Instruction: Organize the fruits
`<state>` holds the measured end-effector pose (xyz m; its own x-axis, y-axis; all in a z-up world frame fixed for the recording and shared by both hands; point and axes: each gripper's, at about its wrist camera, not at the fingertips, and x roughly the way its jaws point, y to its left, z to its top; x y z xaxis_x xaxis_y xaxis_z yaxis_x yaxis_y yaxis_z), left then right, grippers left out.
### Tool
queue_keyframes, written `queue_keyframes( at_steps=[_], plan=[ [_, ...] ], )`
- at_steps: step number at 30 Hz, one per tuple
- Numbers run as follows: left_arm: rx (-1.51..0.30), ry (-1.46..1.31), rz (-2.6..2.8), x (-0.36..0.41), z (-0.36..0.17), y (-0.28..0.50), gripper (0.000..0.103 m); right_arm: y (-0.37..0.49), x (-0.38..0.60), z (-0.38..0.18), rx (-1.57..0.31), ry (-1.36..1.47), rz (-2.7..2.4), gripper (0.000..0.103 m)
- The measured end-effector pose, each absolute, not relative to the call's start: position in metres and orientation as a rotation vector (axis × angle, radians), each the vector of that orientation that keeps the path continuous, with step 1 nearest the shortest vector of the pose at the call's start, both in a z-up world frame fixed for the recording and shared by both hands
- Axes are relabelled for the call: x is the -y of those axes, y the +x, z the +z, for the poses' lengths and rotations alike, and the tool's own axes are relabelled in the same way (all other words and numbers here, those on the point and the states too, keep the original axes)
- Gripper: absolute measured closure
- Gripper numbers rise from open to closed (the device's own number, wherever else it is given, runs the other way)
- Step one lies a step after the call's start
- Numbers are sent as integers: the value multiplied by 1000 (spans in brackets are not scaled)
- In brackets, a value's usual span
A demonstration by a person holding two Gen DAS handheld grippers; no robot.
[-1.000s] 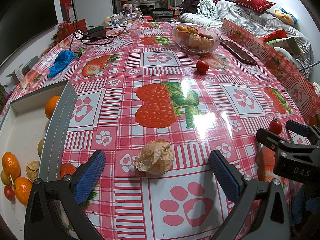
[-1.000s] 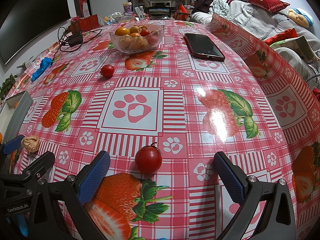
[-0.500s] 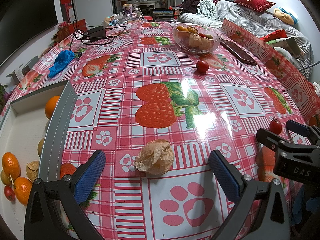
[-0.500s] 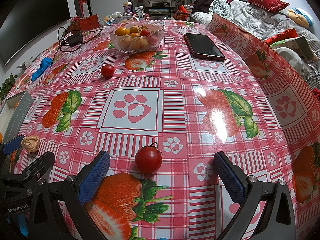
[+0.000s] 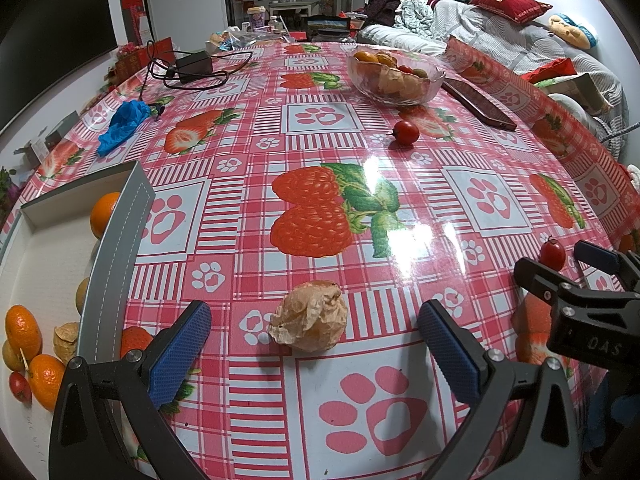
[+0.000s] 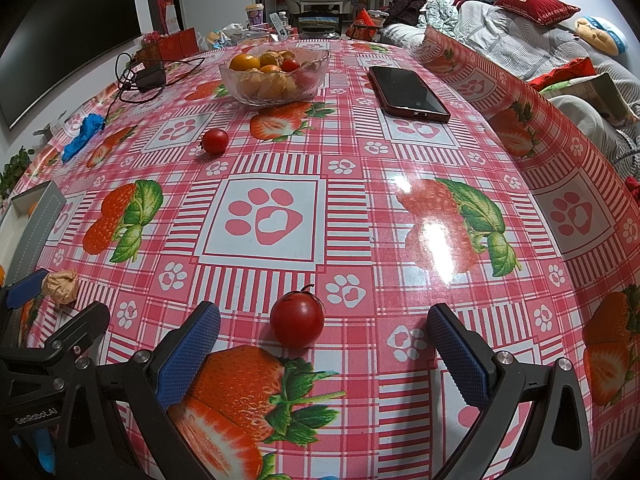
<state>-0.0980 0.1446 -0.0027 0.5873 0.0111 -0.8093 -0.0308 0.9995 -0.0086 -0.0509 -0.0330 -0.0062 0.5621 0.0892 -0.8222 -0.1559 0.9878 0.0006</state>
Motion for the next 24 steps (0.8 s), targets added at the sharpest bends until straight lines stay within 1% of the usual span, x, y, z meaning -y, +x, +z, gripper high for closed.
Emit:
queue_keyframes(
  at_steps=[4, 5, 6, 7, 8, 9, 10, 11, 12, 15, 19, 24],
  plan=[
    [-959, -29, 29, -146, -2, -96, 2, -52, 34, -4, -964, -64, 144, 1],
    [-959, -32, 34, -146, -1, -96, 7, -52, 34, -3, -959, -63, 144, 8],
    [-961, -34, 35, -147, 1, -96, 12, -54, 35, 0, -944, -63, 152, 22],
    [-963, -34, 34, -146, 2, -95, 16, -55, 34, 2, -936, -64, 161, 32],
    [-963, -33, 29, -146, 4, -95, 26, -56, 34, 3, -933, -66, 171, 50],
    [-965, -32, 22, -145, 6, -94, 38, -55, 33, 4, -934, -64, 180, 63],
    [-968, -30, 14, -145, 8, -93, 46, -55, 34, 5, -936, -55, 194, 67],
    [-969, -30, 8, -145, 9, -93, 61, -55, 35, 6, -939, -44, 202, 73],
    [-973, -32, 2, -145, 10, -94, 71, -56, 37, 6, -944, -25, 215, 78],
    [-990, -80, -35, -148, 13, -97, 72, -58, 48, 7, -964, 60, 269, 78],
    [-994, -177, -77, -158, 19, -109, 72, -67, 61, 9, -972, 100, 266, 78],
    [-974, -230, -93, -167, 34, -129, 72, -79, 75, 10, -991, 157, 265, 78]
  ],
)
